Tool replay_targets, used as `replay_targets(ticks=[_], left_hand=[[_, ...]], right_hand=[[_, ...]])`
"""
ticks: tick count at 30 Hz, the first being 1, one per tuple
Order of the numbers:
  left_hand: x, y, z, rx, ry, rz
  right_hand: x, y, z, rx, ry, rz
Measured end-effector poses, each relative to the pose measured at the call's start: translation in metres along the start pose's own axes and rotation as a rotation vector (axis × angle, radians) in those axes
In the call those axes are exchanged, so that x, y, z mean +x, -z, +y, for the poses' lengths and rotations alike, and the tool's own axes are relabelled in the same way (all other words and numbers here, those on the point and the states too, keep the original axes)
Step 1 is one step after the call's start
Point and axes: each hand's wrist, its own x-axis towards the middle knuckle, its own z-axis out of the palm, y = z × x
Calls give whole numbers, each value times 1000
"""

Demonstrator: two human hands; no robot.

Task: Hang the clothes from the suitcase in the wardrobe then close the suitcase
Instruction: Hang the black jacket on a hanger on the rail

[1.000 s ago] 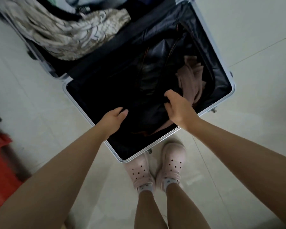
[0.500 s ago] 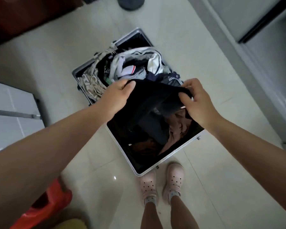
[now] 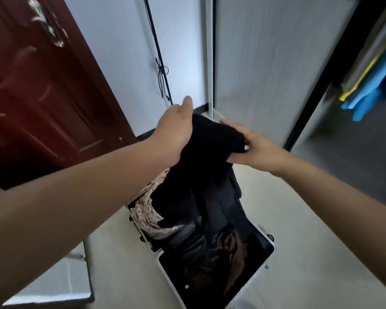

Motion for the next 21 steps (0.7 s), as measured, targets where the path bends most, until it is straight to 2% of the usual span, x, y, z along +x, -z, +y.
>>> replay_targets(ticks=[3, 6, 8, 10, 12, 15, 18, 21], left_hand=[[-21, 1, 53, -81, -15, 61], [-56, 8, 108, -168, -67, 30], [-72, 17, 134, -233, -85, 23], [-88, 26, 150, -292, -123, -52], [-100, 31, 155, -200, -183, -97], [-121, 32, 149, -27, -268, -161], [-136, 33, 141, 147, -304, -406], [-140, 23, 141, 170, -235, -844]], right_hand=[[-12, 21, -57, -70, 139, 69], [-38, 40, -118, -55, 229, 253], [-54, 51, -153, 95, 233, 342], [-73, 64, -187, 333, 216, 397], [-89, 82, -218, 523, 179, 437], [-112, 104, -256, 658, 148, 522], [-126, 119, -278, 785, 214, 590], [-138, 139, -290, 875, 271, 647]])
